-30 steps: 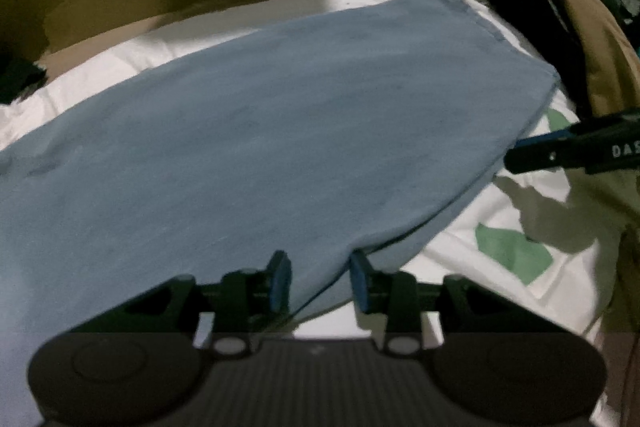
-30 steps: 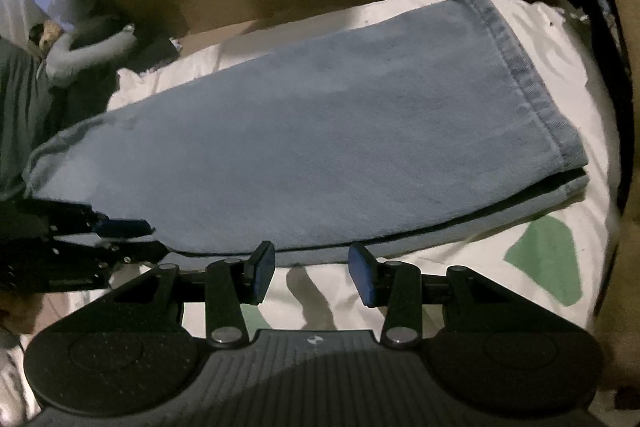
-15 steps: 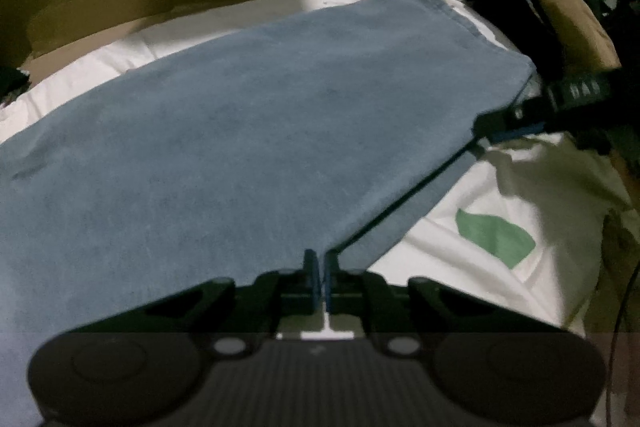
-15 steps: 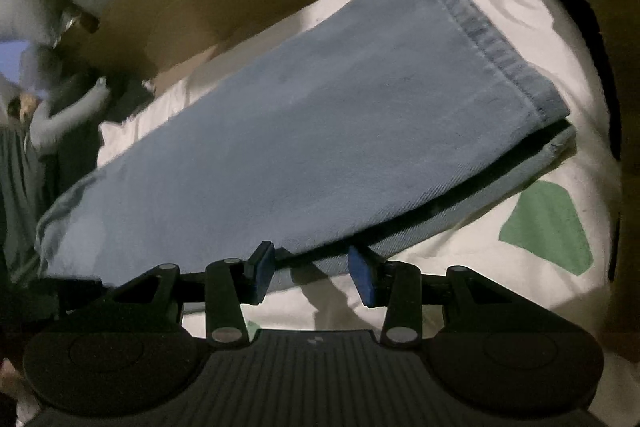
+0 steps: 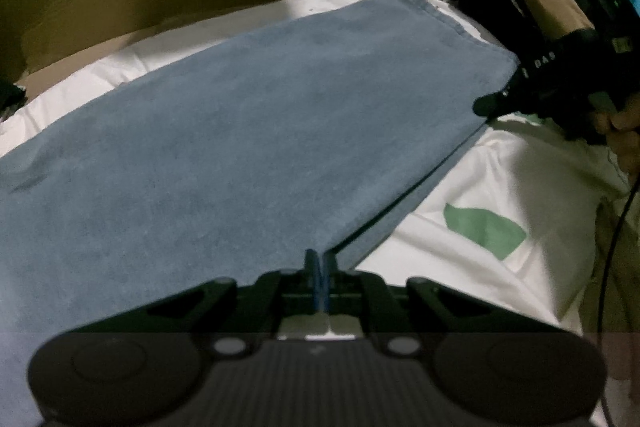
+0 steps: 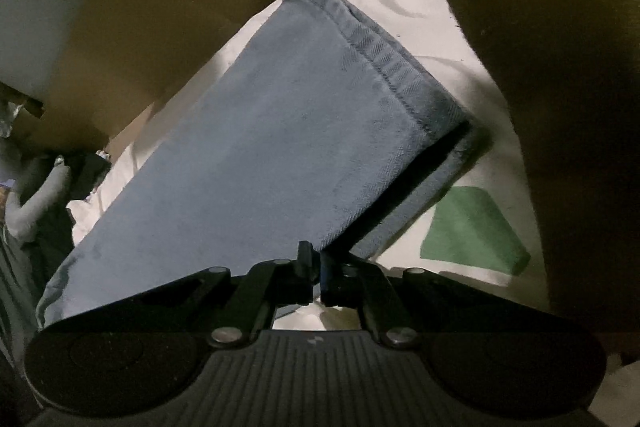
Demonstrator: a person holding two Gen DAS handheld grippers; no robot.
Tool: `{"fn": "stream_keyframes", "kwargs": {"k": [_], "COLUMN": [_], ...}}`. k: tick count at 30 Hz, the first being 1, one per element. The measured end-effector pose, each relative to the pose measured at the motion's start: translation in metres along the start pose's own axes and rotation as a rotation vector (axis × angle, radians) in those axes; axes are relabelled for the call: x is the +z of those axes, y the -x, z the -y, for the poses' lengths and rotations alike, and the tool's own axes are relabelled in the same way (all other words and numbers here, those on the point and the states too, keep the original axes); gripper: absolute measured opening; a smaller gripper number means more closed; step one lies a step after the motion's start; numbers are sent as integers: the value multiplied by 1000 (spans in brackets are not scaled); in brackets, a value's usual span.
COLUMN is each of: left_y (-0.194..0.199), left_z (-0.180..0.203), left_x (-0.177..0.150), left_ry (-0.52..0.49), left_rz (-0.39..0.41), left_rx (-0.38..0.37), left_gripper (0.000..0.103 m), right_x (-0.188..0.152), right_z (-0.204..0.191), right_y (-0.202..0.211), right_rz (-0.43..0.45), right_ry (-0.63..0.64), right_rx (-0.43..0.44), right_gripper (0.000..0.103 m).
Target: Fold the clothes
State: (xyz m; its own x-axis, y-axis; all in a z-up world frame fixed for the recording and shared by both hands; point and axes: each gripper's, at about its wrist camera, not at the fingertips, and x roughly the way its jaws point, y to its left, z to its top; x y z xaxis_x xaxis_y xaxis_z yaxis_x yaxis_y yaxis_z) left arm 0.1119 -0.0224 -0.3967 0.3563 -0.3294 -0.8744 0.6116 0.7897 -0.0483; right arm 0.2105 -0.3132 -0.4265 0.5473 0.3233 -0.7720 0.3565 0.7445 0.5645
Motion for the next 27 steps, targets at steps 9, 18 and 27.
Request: {"fn": "stream_keyframes", "kwargs": {"k": [9,18,27], "left_y": [3,-5,16], "left_z": [2,5,-7], "left_x": [-3,-4,-19], "left_ry": [-22,-39,-35], "left_rz": [5,-18,-15], "left_rx": [-6,9,115], "left_gripper": [1,3,48], "right_x": [-3,-5,-17], "right_z": [6,4,-16], "right_y": [8,10,10], "right_rz": [15,12,-89], "right_ry": [-14,1,35], "right_rx": [-16,-29,27], "right_gripper": [0,0,23]}}
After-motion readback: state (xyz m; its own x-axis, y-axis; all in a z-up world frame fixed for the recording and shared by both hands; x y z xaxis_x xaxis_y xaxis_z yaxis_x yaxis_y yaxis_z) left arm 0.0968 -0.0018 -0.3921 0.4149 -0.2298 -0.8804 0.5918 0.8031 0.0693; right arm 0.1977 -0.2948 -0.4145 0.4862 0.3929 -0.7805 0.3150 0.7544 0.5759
